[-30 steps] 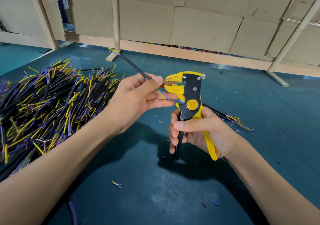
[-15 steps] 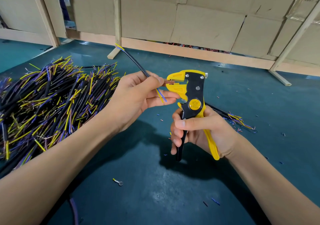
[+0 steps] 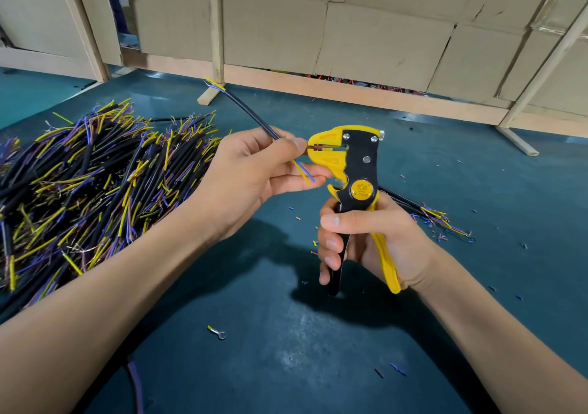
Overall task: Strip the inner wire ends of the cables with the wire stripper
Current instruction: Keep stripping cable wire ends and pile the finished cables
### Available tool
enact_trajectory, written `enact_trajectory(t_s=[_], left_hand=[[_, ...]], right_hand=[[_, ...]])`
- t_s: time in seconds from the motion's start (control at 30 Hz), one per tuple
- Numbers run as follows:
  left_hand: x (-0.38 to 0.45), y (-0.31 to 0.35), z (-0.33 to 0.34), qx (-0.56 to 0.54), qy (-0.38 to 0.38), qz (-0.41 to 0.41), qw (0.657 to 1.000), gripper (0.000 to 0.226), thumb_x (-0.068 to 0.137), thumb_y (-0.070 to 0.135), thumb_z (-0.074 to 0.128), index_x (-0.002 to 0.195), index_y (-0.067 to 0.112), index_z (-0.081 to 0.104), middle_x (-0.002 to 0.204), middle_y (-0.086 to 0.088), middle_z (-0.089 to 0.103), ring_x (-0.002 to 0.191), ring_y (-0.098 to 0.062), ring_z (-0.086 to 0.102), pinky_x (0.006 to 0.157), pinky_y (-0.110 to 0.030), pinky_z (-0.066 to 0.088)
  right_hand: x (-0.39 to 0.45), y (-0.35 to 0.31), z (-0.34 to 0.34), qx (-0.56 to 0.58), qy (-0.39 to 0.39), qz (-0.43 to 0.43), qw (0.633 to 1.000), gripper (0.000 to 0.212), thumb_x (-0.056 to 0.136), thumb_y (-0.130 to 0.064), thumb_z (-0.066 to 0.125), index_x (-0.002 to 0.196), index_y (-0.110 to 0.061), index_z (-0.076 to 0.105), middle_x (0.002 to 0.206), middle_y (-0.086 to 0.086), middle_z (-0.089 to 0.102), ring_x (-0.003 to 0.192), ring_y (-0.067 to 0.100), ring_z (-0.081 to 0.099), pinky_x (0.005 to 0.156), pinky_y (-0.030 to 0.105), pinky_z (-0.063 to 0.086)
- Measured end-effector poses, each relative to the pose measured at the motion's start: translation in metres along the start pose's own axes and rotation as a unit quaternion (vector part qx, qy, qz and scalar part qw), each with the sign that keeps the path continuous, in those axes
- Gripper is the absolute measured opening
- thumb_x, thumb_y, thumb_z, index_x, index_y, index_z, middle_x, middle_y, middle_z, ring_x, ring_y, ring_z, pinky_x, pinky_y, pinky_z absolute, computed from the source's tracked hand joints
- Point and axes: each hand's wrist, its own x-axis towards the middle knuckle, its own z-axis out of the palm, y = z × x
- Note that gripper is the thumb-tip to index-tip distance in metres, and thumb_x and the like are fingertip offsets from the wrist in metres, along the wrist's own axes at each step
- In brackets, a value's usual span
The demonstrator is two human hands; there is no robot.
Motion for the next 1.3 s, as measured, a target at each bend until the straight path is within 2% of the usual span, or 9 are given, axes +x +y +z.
enact_trajectory(t_s=[0.13,0.27,0.43,0.63,0.73,1.03,1.17,1.23,1.3], left_hand=[[0.000,0.000,0.000,0.000,0.001,0.004,1.000,0.005,0.096,0.001,0.059,0.094,-0.003,0.059,0.098,-0.034,0.063,0.085,-0.042,0.074,0.076,-0.041,0.060],[-0.001,0.001,0.001,-0.006,0.002,0.001,1.000,0.006,0.096,0.001,0.057,0.091,-0.002,0.058,0.089,-0.023,0.071,0.080,-0.038,0.075,0.074,-0.039,0.061],[-0.003,0.005,0.004,-0.012,-0.006,0.001,1.000,0.008,0.097,0.002,0.056,0.090,-0.001,0.059,0.088,-0.021,0.072,0.082,-0.038,0.075,0.073,-0.037,0.061],[-0.003,0.006,0.006,-0.006,-0.016,0.001,1.000,0.010,0.099,0.002,0.054,0.091,-0.003,0.059,0.089,-0.020,0.073,0.083,-0.034,0.075,0.075,-0.036,0.060],[-0.004,0.005,0.006,-0.015,-0.025,-0.019,0.999,0.015,0.099,0.004,0.053,0.091,-0.004,0.063,0.092,-0.020,0.075,0.085,-0.033,0.075,0.076,-0.035,0.060],[-0.006,0.003,0.011,-0.126,-0.053,-0.103,0.985,0.034,0.099,0.010,0.047,0.083,-0.002,0.075,0.096,-0.020,0.075,0.093,-0.029,0.075,0.077,-0.032,0.061],[0.002,0.014,0.003,-0.292,0.057,-0.112,0.948,0.017,0.104,0.001,0.039,0.095,-0.004,0.053,0.087,-0.028,0.072,0.087,-0.042,0.074,0.067,-0.038,0.062],[0.008,0.021,-0.009,-0.242,0.110,-0.094,0.959,0.016,0.104,0.002,0.043,0.093,-0.001,0.054,0.096,-0.029,0.072,0.090,-0.043,0.073,0.066,-0.038,0.062],[0.011,0.024,-0.018,-0.097,0.108,-0.103,0.984,0.015,0.104,0.010,0.050,0.097,-0.001,0.058,0.104,-0.022,0.074,0.093,-0.041,0.073,0.069,-0.038,0.062]], right_hand=[[0.000,0.000,0.000,0.007,-0.002,-0.002,1.000,0.010,0.081,-0.011,0.068,0.075,-0.005,0.062,0.062,0.012,0.051,0.052,0.028,0.052,0.058,0.046,0.055],[0.001,0.001,0.002,0.005,0.009,-0.007,1.000,0.014,0.079,-0.011,0.068,0.071,-0.003,0.059,0.060,0.012,0.048,0.049,0.027,0.050,0.056,0.045,0.054],[0.003,0.004,0.008,0.020,0.035,-0.026,0.999,0.018,0.075,-0.011,0.069,0.068,-0.002,0.055,0.054,0.012,0.046,0.043,0.026,0.047,0.051,0.042,0.053],[0.008,0.008,0.013,0.004,0.142,-0.034,0.989,0.031,0.077,-0.012,0.064,0.053,-0.014,0.045,0.041,0.003,0.034,0.029,0.020,0.035,0.039,0.027,0.043],[0.008,0.009,0.013,0.022,0.144,-0.023,0.989,0.030,0.072,-0.014,0.067,0.053,-0.015,0.044,0.041,0.003,0.033,0.029,0.019,0.034,0.038,0.026,0.042],[0.006,0.012,0.010,0.060,0.070,-0.038,0.995,0.027,0.074,-0.018,0.066,0.057,-0.013,0.047,0.044,0.004,0.036,0.032,0.020,0.038,0.042,0.028,0.045],[0.004,0.006,0.008,0.104,0.077,-0.090,0.987,0.026,0.076,-0.015,0.062,0.057,-0.013,0.045,0.044,0.002,0.035,0.034,0.020,0.038,0.043,0.029,0.046],[0.002,-0.002,0.002,0.106,0.117,-0.115,0.981,0.026,0.076,-0.015,0.062,0.056,-0.015,0.045,0.044,0.001,0.034,0.035,0.020,0.038,0.044,0.029,0.046],[0.000,-0.009,-0.006,0.100,0.167,-0.128,0.972,0.027,0.080,-0.014,0.060,0.056,-0.016,0.046,0.045,0.000,0.035,0.037,0.021,0.038,0.045,0.029,0.046]])
